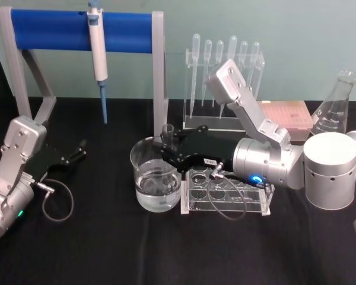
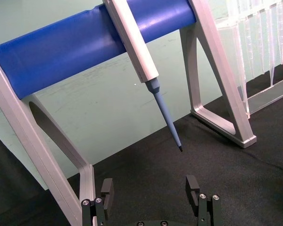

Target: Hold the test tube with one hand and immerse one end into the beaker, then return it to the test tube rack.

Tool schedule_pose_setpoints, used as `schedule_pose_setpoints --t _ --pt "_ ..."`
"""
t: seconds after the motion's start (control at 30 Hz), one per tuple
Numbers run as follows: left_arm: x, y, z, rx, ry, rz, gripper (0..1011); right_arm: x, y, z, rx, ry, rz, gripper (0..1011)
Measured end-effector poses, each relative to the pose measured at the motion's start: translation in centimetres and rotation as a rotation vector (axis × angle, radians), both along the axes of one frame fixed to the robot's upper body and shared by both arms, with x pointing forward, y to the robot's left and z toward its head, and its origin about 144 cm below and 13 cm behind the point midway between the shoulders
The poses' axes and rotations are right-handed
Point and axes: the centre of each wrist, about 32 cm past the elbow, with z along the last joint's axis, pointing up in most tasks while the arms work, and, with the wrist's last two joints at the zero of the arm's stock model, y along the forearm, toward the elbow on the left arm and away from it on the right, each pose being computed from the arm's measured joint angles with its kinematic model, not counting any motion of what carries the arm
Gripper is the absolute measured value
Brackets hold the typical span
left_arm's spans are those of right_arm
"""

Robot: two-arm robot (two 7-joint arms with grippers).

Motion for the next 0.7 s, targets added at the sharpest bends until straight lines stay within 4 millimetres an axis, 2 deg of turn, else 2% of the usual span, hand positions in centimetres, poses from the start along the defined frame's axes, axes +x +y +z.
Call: schedule_pose_setpoints --t 0.7 --pt "0.00 0.00 0.00 0.000 0.000 0.000 1000 0.00 0.00 0.03 0.001 -0.001 0.001 241"
